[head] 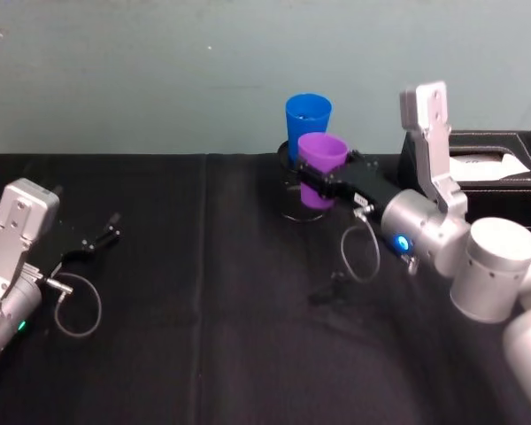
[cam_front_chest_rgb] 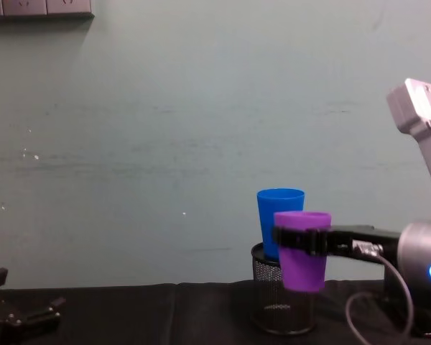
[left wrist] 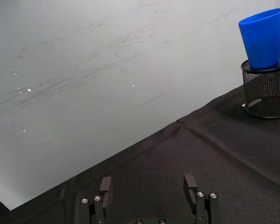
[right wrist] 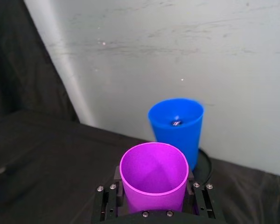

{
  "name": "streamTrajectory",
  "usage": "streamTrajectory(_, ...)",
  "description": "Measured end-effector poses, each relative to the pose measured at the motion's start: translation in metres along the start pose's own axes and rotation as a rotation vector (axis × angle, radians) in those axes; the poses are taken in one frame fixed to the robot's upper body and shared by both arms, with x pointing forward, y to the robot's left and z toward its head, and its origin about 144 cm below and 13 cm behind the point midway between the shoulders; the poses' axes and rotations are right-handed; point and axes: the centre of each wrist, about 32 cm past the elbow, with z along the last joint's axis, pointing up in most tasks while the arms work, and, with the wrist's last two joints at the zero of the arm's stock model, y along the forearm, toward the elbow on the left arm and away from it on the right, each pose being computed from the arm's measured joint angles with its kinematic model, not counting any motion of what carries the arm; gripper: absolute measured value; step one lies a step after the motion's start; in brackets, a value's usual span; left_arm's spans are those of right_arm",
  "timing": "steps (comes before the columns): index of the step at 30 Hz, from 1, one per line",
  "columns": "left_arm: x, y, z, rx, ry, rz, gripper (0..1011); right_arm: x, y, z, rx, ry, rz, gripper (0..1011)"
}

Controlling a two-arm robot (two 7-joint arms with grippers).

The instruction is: Pick up one cup with a gripper and tap it against the other cup.

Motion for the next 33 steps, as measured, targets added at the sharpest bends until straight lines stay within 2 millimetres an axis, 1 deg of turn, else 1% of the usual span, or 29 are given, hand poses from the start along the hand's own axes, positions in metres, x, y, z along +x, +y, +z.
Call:
streamTrajectory(5,0.0,0.0,0.0,0.0,0.0,0.0,1000,-0.012,-0.02,-0.015,0.007,-0.013,0.02,726)
streamTrajectory(6,0.0,0.0,0.0,0.0,0.0,0.0,1000,-0.017,-0.026,-0.021,0.01,-0.022,0.028,726)
streamTrajectory(7,0.0,0.0,0.0,0.0,0.0,0.0,1000,-0.017,-0.026,-0.021,0.01,-0.022,0.028,726)
streamTrajectory(10,0.0,0.0,0.0,0.0,0.0,0.0,1000,-0.029,-0.038,-0.04,0.031,-0.061,0.046,726)
streamTrajectory(12,0.0,0.0,0.0,0.0,0.0,0.0,1000,-0.033,-0.041,-0.049,0.043,-0.079,0.053,724)
streamTrajectory(15,0.0,0.0,0.0,0.0,0.0,0.0,1000,-0.042,-0.045,-0.071,0.061,-0.138,0.048,726)
streamTrajectory(16,0.0,0.0,0.0,0.0,0.0,0.0,1000,-0.042,-0.045,-0.071,0.061,-0.138,0.048,724)
streamTrajectory(17,0.0,0.0,0.0,0.0,0.0,0.0,1000,-0.044,-0.046,-0.078,0.065,-0.151,0.043,726)
streamTrajectory(20,0.0,0.0,0.0,0.0,0.0,0.0,1000,-0.046,-0.047,-0.09,0.063,-0.161,0.033,726)
streamTrajectory(23,0.0,0.0,0.0,0.0,0.0,0.0,1000,-0.048,-0.049,-0.097,0.06,-0.164,0.027,726)
streamTrajectory(30,0.0,0.0,0.0,0.0,0.0,0.0,1000,-0.049,-0.05,-0.103,0.056,-0.158,0.016,726)
streamTrajectory(31,0.0,0.0,0.0,0.0,0.0,0.0,1000,-0.049,-0.05,-0.103,0.057,-0.157,0.013,762)
streamTrajectory(33,0.0,0.0,0.0,0.0,0.0,0.0,1000,-0.049,-0.05,-0.104,0.057,-0.155,0.011,784)
